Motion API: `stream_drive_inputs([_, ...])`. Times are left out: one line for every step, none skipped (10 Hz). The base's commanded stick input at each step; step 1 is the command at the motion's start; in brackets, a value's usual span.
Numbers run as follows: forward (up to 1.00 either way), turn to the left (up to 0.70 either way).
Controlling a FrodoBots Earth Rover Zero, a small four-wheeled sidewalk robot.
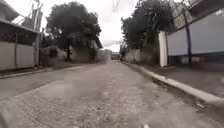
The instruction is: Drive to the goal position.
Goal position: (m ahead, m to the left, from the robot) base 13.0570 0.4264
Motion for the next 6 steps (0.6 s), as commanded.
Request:
stream_drive_inputs([0.7,0.0])
stream_drive_inputs([0.7,0.0])
stream_drive_inputs([0.7,0.0])
stream_drive_inputs([0.7,0.0])
stream_drive_inputs([0.7,0.0])
stream_drive_inputs([0.7,0.0])
